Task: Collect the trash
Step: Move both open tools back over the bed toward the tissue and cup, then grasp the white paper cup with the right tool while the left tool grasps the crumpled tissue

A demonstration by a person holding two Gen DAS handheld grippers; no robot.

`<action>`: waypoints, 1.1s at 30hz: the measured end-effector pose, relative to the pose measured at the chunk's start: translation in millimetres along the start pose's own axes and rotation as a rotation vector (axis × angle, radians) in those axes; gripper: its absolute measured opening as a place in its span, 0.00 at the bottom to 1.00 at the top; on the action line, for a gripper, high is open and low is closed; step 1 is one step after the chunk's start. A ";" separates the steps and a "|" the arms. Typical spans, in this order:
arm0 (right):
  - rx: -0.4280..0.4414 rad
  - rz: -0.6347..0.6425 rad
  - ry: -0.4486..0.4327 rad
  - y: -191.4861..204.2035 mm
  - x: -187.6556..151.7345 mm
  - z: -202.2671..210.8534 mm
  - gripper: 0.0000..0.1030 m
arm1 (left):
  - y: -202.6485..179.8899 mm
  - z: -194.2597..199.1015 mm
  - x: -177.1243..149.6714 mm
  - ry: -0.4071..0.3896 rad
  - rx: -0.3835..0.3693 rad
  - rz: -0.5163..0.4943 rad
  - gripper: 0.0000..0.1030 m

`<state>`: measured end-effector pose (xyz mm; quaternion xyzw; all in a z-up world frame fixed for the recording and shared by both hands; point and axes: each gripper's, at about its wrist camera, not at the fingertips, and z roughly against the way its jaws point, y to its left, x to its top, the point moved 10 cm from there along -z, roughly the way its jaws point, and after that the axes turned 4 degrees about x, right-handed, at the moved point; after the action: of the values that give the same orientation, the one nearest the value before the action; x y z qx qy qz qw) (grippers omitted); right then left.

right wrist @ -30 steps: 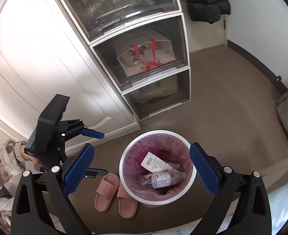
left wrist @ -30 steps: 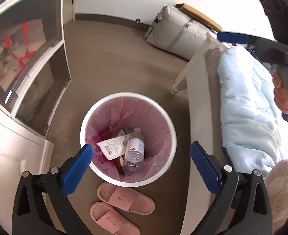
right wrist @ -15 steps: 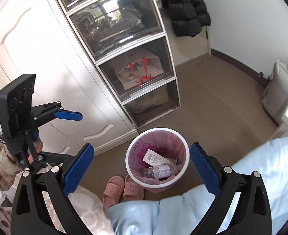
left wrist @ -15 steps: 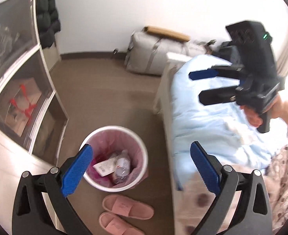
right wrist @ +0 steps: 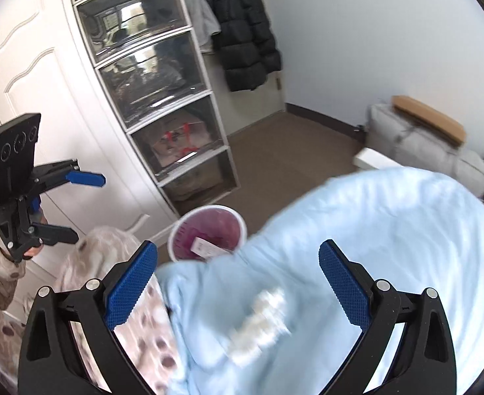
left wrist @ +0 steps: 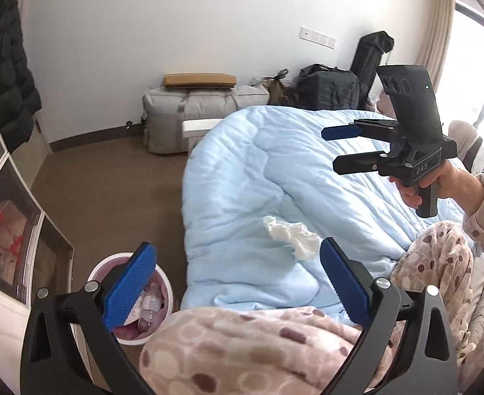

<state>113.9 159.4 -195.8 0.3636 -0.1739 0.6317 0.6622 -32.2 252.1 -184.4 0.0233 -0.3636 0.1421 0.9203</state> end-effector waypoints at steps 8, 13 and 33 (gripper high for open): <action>-0.230 -0.108 0.001 -88.1 -74.5 122.6 0.93 | -98.5 -54.9 17.9 0.057 -0.056 -0.085 0.95; -0.380 -0.205 0.015 -149.0 -127.1 182.0 0.93 | -130.2 -87.2 11.6 0.130 -0.017 -0.127 0.95; -0.473 -0.554 0.057 -308.9 -267.6 183.3 0.93 | -137.4 -130.3 3.6 0.235 0.059 0.036 0.95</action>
<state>415.6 -139.8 -337.4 0.2160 -0.1917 0.3806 0.8785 94.9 140.3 -269.4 0.0270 -0.2492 0.1709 0.9529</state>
